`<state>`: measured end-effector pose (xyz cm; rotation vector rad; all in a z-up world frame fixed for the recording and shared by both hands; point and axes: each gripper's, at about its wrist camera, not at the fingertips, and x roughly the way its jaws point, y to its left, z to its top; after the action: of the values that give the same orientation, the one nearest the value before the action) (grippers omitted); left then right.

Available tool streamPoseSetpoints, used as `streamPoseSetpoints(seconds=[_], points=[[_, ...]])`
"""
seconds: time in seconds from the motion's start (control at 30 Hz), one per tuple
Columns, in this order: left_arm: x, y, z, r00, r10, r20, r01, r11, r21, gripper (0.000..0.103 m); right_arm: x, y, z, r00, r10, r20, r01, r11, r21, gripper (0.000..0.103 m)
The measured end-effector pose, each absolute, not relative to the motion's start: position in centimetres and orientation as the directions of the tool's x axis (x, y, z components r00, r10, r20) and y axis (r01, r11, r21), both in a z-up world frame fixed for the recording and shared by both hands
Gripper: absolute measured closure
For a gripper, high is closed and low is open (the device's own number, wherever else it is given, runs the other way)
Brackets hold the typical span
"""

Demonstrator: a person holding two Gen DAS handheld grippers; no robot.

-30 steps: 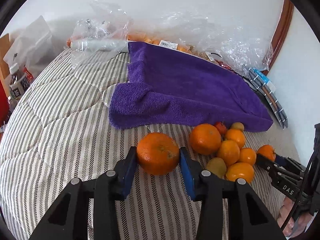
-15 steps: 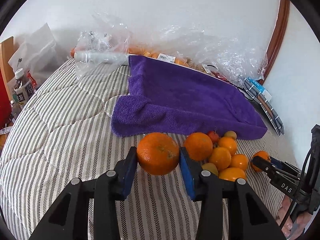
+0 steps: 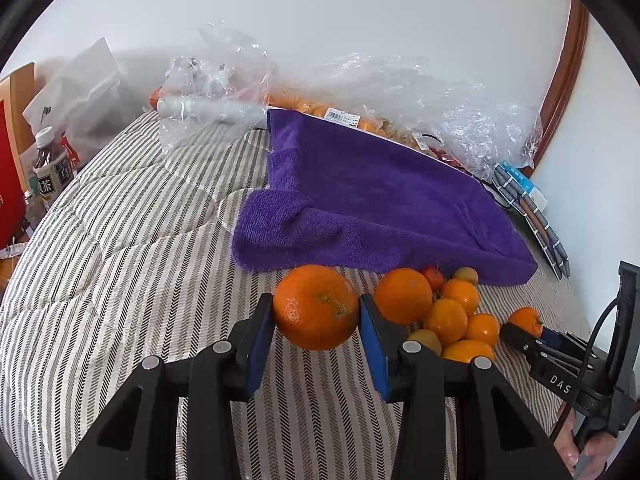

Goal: Organize fruits
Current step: 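Carry the orange in the right gripper over the purple towel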

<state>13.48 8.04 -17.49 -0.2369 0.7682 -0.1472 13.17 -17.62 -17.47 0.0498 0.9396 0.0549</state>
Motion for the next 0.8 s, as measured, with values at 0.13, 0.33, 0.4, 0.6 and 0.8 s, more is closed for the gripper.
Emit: streamPoseSetpoints(seconds=[0.13, 0.33, 0.4, 0.6, 0.8], points=[[13.4, 8.2, -17.4, 0.717, -0.218, -0.662, 0.042, 0.962, -0.271, 0.063, 13.0, -18.3, -17.4, 0.598, 0.103, -0.795, -0.021, 0.993, 0.113, 0.06], [13.1, 8.2, -17.2, 0.729, -0.216, -0.65, 0.038, 0.961, -0.276, 0.063, 12.7, -18.6, -17.0, 0.619, 0.09, -0.78, 0.004, 0.993, 0.118, 0.06], [12.9, 8.0, -17.0, 0.731, -0.197, -0.653, 0.033, 0.967, -0.254, 0.063, 12.7, -18.8, -16.8, 0.624, 0.091, -0.776, 0.009, 0.992, 0.124, 0.06], [12.4, 8.0, -15.4, 0.726, -0.231, -0.647, 0.038, 0.954, -0.298, 0.063, 12.5, -18.9, -15.8, 0.63, 0.079, -0.772, 0.007, 0.994, 0.107, 0.06], [13.8, 7.0, -12.3, 0.756, -0.212, -0.619, 0.051, 0.962, -0.268, 0.063, 13.8, -19.4, -13.8, 0.654, 0.094, -0.75, 0.001, 0.992, 0.125, 0.06]])
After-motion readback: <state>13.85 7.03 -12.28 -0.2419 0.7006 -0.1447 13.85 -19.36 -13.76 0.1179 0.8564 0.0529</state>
